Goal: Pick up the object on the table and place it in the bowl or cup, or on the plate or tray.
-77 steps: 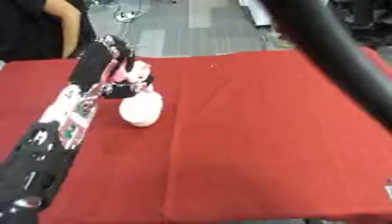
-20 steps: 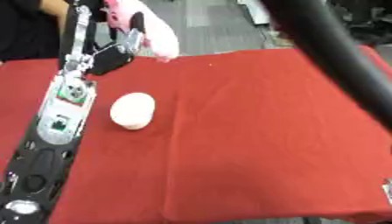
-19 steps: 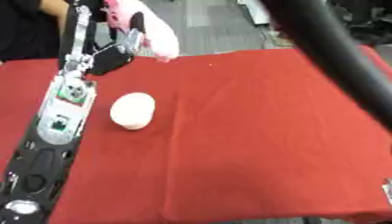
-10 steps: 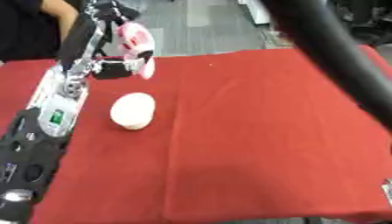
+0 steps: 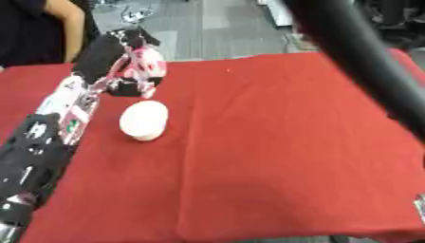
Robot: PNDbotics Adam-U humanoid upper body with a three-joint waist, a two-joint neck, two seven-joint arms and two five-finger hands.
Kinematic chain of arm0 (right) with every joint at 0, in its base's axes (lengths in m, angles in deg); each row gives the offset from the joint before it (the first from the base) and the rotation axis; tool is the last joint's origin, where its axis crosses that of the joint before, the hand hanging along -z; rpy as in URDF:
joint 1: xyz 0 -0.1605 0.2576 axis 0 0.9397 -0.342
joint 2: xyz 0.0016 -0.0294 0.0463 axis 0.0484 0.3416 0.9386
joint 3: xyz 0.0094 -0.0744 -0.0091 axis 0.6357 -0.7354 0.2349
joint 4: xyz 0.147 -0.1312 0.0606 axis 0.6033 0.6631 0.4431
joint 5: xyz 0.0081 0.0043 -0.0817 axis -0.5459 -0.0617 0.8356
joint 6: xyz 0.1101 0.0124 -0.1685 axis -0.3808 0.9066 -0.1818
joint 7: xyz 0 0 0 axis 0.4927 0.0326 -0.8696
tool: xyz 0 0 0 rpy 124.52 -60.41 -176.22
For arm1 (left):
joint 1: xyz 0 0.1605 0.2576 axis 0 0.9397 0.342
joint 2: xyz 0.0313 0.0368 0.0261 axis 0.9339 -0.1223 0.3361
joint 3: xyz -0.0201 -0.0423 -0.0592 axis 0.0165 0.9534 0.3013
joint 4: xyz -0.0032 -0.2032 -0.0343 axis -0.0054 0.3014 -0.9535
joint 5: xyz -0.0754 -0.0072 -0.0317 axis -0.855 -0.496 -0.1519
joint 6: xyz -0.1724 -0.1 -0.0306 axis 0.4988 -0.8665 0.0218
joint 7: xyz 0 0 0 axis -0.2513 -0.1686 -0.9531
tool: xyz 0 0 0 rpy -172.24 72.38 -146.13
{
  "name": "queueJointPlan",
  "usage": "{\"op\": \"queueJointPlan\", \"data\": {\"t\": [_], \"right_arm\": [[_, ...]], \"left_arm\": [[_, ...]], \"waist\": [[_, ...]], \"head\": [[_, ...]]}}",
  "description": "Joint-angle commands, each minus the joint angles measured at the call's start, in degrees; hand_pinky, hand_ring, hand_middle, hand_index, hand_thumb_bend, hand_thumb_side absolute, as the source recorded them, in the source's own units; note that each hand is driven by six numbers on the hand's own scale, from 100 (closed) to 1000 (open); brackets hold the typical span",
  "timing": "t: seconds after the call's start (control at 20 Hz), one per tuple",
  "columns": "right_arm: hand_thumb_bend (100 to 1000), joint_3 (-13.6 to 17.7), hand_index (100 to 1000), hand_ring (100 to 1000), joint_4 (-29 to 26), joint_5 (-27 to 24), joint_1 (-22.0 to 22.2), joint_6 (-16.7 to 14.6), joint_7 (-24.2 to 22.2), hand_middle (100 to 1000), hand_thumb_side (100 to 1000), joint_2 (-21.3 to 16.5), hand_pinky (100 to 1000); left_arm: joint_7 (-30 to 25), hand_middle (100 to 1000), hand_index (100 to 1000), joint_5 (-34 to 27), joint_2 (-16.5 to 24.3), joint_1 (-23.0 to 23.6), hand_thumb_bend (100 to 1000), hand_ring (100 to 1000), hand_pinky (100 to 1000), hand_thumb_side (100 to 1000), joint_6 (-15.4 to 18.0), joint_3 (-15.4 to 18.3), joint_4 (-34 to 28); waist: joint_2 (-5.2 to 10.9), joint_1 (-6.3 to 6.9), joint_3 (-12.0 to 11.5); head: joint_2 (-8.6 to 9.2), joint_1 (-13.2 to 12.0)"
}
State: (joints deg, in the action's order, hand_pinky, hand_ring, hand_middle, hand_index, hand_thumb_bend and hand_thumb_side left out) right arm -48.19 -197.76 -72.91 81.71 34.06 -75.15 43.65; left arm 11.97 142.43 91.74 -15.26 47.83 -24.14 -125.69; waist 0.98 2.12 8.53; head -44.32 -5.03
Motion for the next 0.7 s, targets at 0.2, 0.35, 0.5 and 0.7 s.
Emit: {"op": "queueJointPlan", "data": {"t": [0.2, 0.35, 0.5, 0.7], "right_arm": [[100, 0.25, 844, 596, -0.78, 0.10, -0.29, -0.01, -0.28, 808, 839, -1.13, 480], [100, 0.26, 844, 596, -0.78, 0.11, -0.28, -0.01, -0.29, 808, 839, -1.15, 481], [100, 0.25, 844, 597, -0.78, 0.13, -0.27, -0.01, -0.33, 808, 839, -1.15, 481], [100, 0.22, 844, 597, -0.78, 0.13, -0.30, -0.01, -0.40, 809, 839, -1.15, 481]], "left_arm": [[-4.54, 705, 809, 1.53, 1.91, -1.13, 448, 624, 371, 245, -0.75, -0.37, 1.50], [-6.42, 709, 810, 1.88, 2.01, -1.10, 445, 627, 375, 254, -0.81, -0.49, 1.69], [-7.18, 713, 811, 2.08, 2.04, -1.10, 468, 635, 389, 260, -0.73, -0.55, 1.78], [-8.16, 735, 825, 3.12, 2.23, -1.20, 565, 667, 440, 297, -0.37, -0.73, 2.13]], "waist": [[0.52, -0.11, 0.01], [0.53, -0.12, 0.02], [0.52, -0.11, 0.02], [0.50, -0.09, 0.05]], "head": [[0.20, 0.75], [0.20, 0.78], [0.20, 0.79], [0.20, 0.79]]}}
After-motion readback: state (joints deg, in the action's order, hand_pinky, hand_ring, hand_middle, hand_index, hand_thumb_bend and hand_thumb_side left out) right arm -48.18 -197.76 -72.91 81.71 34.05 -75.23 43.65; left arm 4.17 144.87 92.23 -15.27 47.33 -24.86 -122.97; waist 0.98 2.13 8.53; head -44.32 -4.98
